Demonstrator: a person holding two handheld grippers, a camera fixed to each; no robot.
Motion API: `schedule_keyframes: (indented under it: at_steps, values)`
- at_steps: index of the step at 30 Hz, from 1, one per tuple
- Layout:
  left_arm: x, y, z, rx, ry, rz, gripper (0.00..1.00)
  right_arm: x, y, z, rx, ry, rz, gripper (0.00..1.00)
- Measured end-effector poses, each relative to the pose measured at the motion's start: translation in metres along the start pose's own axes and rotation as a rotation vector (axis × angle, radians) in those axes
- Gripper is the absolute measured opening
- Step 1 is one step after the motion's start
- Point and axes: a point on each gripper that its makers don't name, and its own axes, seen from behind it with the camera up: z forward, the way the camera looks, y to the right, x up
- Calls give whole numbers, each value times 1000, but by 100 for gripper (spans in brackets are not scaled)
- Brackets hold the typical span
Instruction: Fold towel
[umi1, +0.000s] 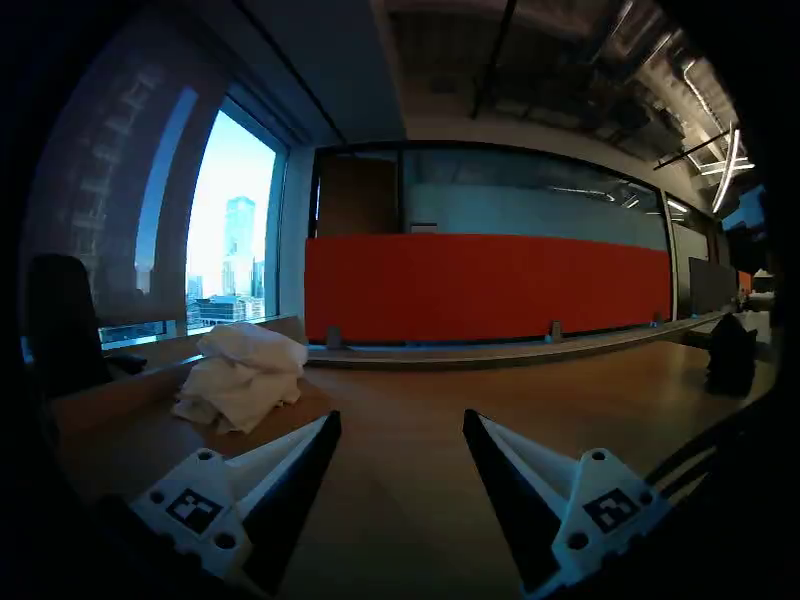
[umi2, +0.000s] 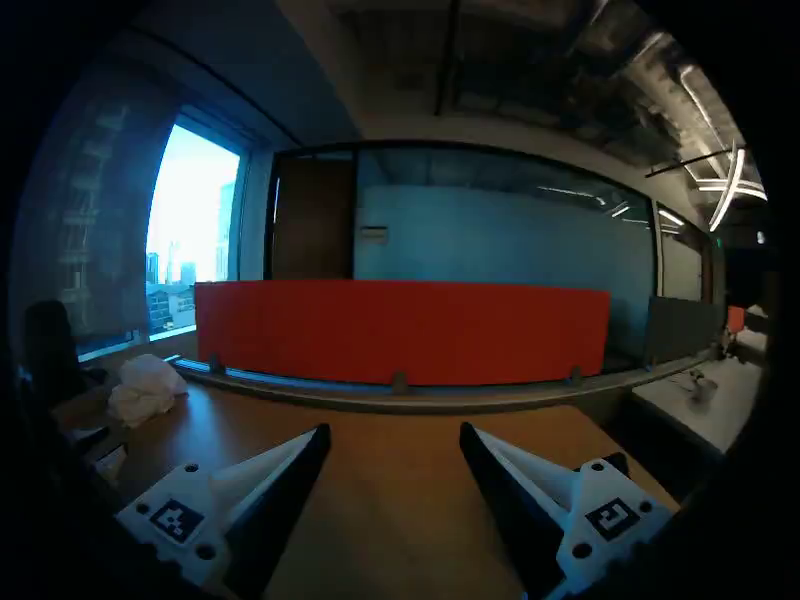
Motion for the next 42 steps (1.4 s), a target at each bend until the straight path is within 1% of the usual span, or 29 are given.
schedule_keyframes:
  at_steps: [6,8,14,17,20,26,32,35,38,42]
  values:
    - [-1,1,1,1,-3,1,91,0,-3,4,11,1,6,100]
    - [-1,1,1,1,-3,1,93,1,-4,6,19,6,6,100]
    - [-1,1,1,1,-4,1,94,15,-1,6,27,37,15,100]
    - [-1,1,1,1,-4,1,94,25,8,4,12,65,10,100]
    - [-1,0,0,1,-4,1,94,32,21,3,-19,91,3,100]
    - [-1,0,0,1,-4,1,94,36,44,2,-55,117,-14,100]
    - [-1,0,0,1,-4,1,94,27,60,-2,-82,141,6,100]
    - [-1,0,0,1,-4,1,94,19,64,-3,-85,147,23,100]
    - [-1,0,1,1,-4,1,94,10,67,-3,-87,158,40,100]
    - [-1,0,1,1,-4,1,94,-6,64,-2,-72,166,54,100]
